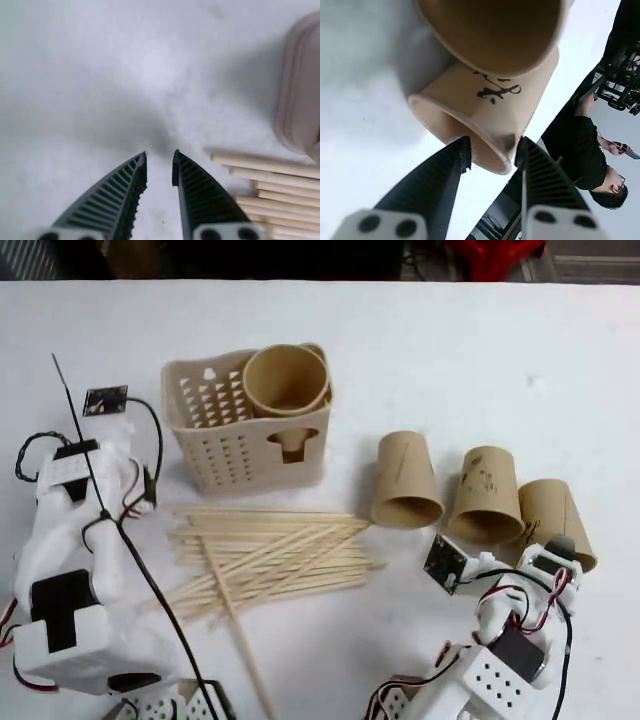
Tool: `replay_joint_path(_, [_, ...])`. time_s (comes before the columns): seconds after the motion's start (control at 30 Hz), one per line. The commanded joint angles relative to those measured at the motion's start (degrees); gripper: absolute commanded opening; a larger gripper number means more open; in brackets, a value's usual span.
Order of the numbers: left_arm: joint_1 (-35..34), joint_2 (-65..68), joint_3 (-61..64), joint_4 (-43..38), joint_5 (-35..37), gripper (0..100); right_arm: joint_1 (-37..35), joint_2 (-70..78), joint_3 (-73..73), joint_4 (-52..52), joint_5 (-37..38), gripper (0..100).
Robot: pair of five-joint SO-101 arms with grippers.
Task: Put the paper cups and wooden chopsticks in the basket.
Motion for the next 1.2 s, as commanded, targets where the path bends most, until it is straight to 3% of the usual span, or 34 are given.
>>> replay_joint_path(0.0, [-0.4, -0.22, -0.09, -0.79, -0.62, 10, -0.66, -0.31, -0.09, -3.21, -0.53, 17.5])
replay_joint_path(0.17, [-0.48, -0.22, -0.09, -0.79, -0.62, 10, -0.75, 0.04, -0.09, -4.44, -0.18, 16.3])
replay_joint_path(0.33, [-0.48, -0.22, -0.09, -0.79, -0.62, 10, -2.77, -0.4, 3.25, -4.79, -0.18, 1.2])
replay_joint_path(0.43, [-0.48, -0.22, -0.09, -0.79, -0.62, 10, -3.03, -0.4, 3.6, -4.44, -0.62, 2.2])
replay_joint_path(0.6, [-0.48, -0.22, -0.09, -0.79, -0.62, 10, -0.92, -0.4, 1.23, -3.12, -9.49, 1.9])
replay_joint_path(0.8, [-0.48, -0.22, -0.09, -0.79, -0.53, 10, 7.25, -0.4, -11.6, 11.21, -16.0, 1.9])
replay_joint_path(1.17, [-0.48, -0.13, 0.18, -1.76, -0.44, 10, 8.31, 0.04, -39.03, 31.78, -39.47, 1.7])
